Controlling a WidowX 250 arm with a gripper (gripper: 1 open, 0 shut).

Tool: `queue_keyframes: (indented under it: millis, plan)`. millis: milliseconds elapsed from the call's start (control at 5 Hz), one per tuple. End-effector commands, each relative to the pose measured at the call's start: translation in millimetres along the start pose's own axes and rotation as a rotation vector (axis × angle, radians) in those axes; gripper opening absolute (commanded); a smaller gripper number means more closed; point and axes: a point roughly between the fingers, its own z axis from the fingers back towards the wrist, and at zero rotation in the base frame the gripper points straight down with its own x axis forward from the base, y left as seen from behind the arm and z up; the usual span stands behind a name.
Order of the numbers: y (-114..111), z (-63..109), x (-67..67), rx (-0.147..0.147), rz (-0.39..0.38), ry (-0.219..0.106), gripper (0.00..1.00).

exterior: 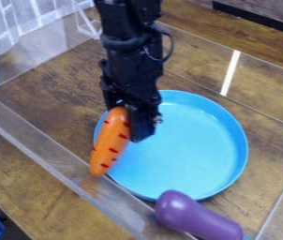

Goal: Remove the carrot from the blue tray and put it on the table

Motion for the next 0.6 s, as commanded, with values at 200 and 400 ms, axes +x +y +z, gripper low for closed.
queue_keyframes:
  millis: [200, 400]
  plan:
    - [-2, 19.8, 5.7, 0.016, -0.048, -0.059, 0.00]
    - [-13, 28.1, 6.6, 0.025, -0.008, -0.060, 0.00]
